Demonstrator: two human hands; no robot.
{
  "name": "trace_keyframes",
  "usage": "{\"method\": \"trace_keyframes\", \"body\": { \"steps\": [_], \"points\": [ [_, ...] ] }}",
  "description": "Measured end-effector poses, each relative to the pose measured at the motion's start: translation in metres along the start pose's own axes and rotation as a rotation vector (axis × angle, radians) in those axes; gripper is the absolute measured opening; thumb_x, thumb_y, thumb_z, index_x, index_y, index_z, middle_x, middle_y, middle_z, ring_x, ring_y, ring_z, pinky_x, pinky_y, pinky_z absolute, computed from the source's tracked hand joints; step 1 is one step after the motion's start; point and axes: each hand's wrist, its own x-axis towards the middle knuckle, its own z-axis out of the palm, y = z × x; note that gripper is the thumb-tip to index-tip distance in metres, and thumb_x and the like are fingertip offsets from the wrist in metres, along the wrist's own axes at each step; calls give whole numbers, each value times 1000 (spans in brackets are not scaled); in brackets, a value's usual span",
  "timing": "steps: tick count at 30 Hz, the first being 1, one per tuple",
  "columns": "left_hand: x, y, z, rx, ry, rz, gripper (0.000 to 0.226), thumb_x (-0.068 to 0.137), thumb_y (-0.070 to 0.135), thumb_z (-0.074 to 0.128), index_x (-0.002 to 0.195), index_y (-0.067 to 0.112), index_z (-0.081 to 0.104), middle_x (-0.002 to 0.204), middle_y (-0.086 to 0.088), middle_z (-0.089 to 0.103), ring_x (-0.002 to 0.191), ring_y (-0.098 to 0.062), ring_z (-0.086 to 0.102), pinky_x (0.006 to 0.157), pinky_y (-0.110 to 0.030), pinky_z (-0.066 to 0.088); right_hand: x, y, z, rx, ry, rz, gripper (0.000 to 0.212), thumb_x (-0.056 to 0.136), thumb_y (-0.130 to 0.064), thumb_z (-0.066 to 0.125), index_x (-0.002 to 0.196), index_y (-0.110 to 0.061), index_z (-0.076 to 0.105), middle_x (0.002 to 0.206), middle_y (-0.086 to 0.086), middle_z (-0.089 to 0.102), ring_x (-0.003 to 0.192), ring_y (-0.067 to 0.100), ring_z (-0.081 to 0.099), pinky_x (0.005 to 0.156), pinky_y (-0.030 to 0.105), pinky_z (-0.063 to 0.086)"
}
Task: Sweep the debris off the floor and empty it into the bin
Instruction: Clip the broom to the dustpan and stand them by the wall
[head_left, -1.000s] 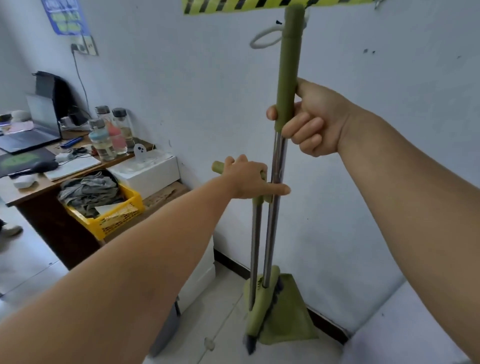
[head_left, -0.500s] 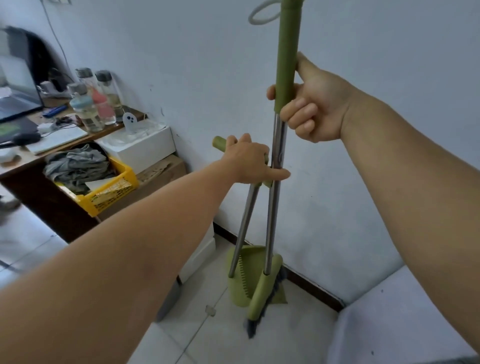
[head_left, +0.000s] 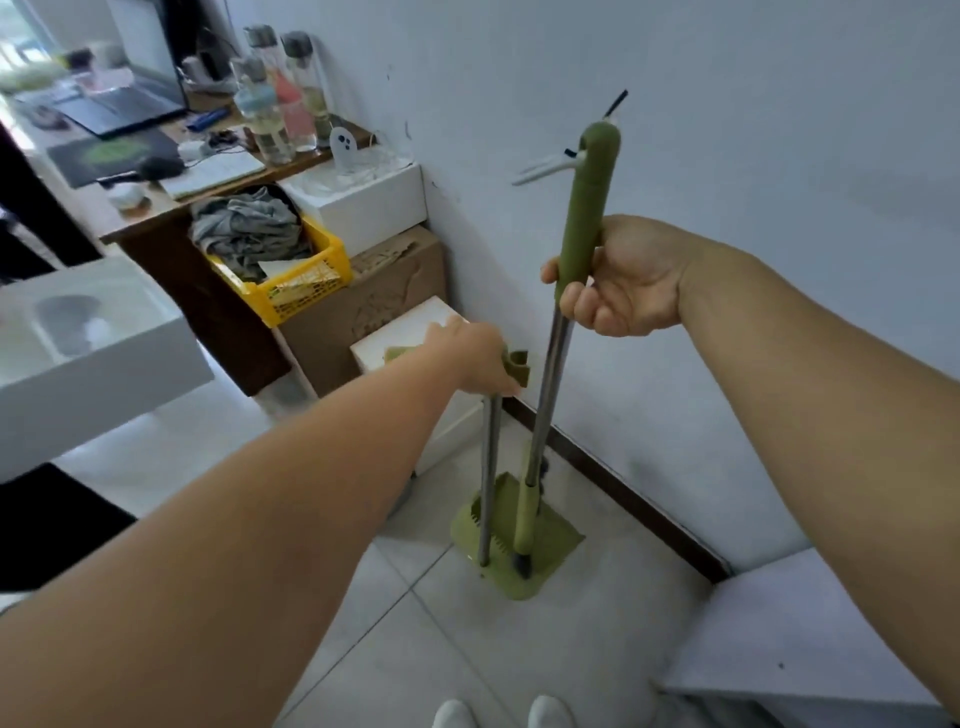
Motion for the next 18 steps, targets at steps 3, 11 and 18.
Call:
{"method": "trace_keyframes", "body": {
  "steps": [3,11,18],
  "points": [
    [-11,-24,38,-123,-35,-84,35,85,50,63,86,16,53,94,-6,59,90,-26,52,73,-35,43,18,13,9,-4,-73,70,32,97,-39,37,93,-16,58,59,2,51,44,7,48,36,15,44],
    [-47,-51,98,-291,-13,-334,33,89,42,63,71,16,52,66,0,51,67,-21,54,55,-30,40,59,25,24,-151,-235,250,24,95,-33,45,90,-15,60,56,2,50,39,7,48,35,13,44],
    [-62,-53,118,-296,-11,-423,33,91,40,61,68,19,51,69,2,54,70,-21,59,70,-38,54,78,31,30,-498,-294,301,27,70,-15,69,96,-9,64,56,7,57,40,11,56,37,17,49]
  ]
}}
